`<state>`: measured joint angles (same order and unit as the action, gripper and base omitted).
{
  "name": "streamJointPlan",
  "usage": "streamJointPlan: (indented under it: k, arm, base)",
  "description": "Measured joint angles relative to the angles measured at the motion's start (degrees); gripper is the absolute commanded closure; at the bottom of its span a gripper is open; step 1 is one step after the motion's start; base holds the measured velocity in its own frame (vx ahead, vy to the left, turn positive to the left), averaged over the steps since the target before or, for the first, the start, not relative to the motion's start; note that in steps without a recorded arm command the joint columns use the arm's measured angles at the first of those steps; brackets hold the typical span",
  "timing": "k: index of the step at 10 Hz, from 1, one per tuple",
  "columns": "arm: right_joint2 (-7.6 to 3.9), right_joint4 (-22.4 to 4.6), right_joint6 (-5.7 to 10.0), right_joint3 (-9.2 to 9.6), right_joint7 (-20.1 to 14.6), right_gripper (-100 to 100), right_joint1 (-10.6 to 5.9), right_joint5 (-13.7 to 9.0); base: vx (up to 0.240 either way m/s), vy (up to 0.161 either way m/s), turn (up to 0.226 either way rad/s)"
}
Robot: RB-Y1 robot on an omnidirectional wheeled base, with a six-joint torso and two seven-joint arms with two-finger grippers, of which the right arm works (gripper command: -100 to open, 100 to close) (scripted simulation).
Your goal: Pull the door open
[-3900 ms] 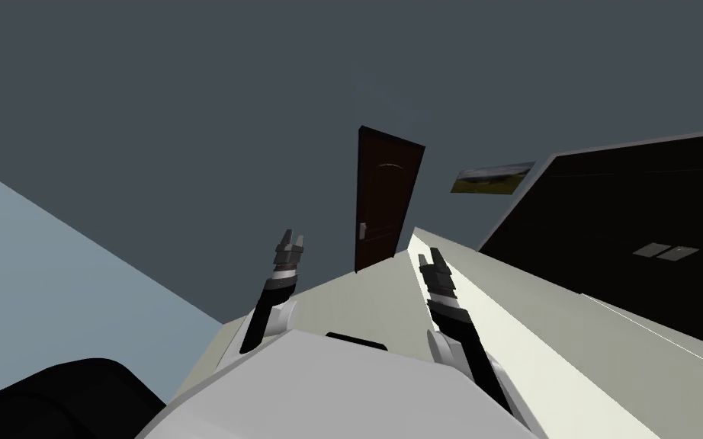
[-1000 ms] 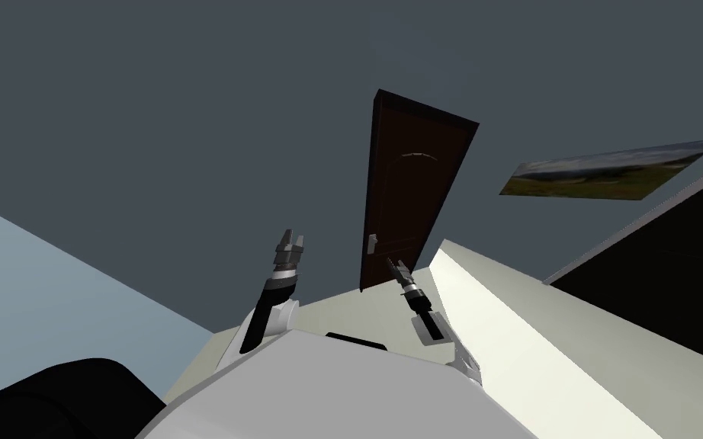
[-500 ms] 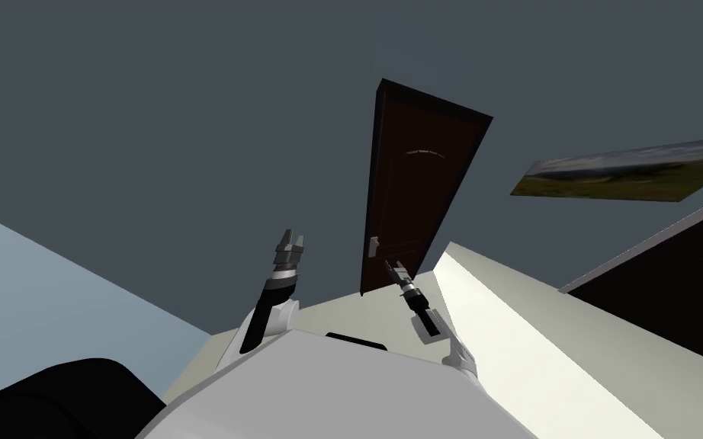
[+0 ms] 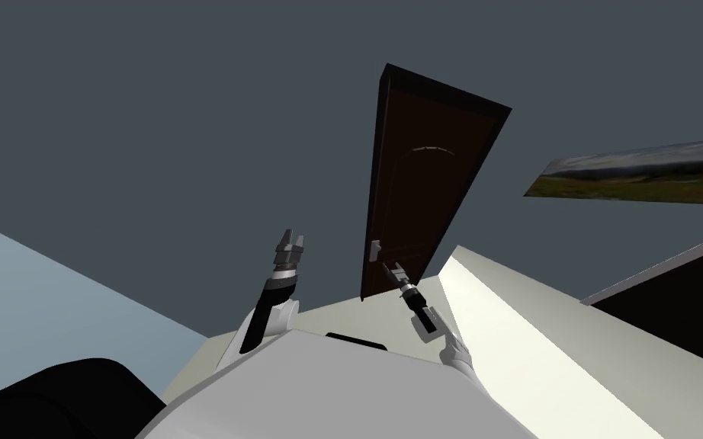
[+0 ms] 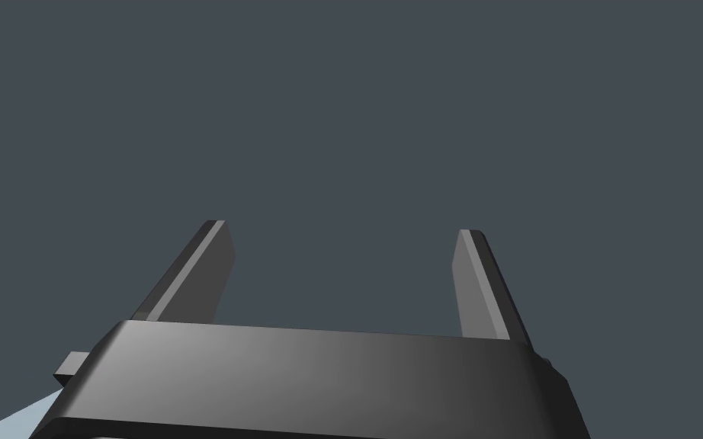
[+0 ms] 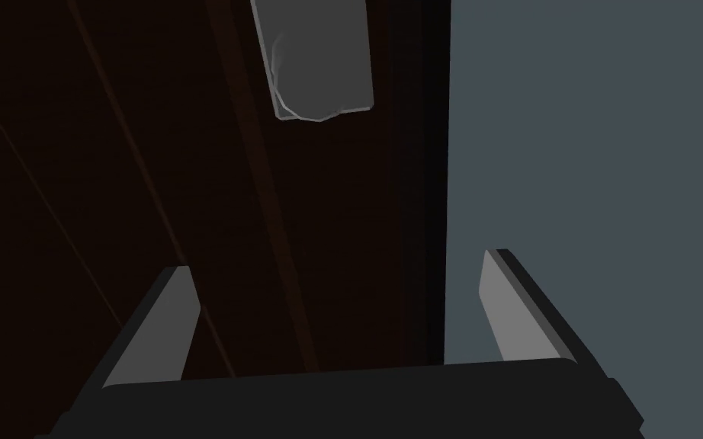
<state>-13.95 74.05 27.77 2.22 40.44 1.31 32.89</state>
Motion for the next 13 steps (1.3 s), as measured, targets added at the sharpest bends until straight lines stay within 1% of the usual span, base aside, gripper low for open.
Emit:
streamJointPlan:
  k: [1, 2, 3, 4, 5, 6, 8, 9, 10, 12, 13]
  arm:
    - [-0.43, -0.7, -0.15, 0.27, 1.0, -100, -0.32, 0.8]
    - [-0.72, -2.0, -0.13, 0.34, 1.9, -100, -1.1, 1.5]
    - [-0.75, -2.1, -0.1, 0.34, 2.1, -100, -1.2, 1.5]
    - [-0.66, -3.3, -0.29, -0.62, 2.8, -100, -1.99, 0.8]
    - [-0.56, -3.8, -0.71, -1.42, 3.7, -100, -2.34, 0.3]
    - [-0.18, -5.3, -1.04, -2.64, 5.0, -100, -3.27, -0.6]
    - [-0.3, -6.4, -1.93, -4.38, 6.6, -100, -3.98, -2.0]
    - [0.18, -7.7, -1.97, -5.38, 7.8, -100, -4.68, -2.6]
    - [0.36, -8.6, -2.17, -6.22, 8.7, -100, -5.27, -3.2]
    - [1.05, -9.8, -3.33, -8.24, 11.1, -100, -6.15, -4.8]
    - [1.45, -10.7, -3.63, -9.06, 12.2, -100, -6.87, -5.5]
  base:
    - [0.098, -0.018, 0.04]
    - [0.042, -0.008, 0.009]
    - [0.009, -0.016, 0.215]
    - [0.004, -0.035, 0.203]
    - [-0.003, -0.044, 0.209]
    - [0.002, -0.043, 0.181]
    - [0.011, -0.034, 0.141]
    - [0.014, -0.032, 0.187]
    - [0.029, -0.035, 0.287]
    - [0.037, -0.041, 0.206]
    - [0.057, -0.043, 0.307]
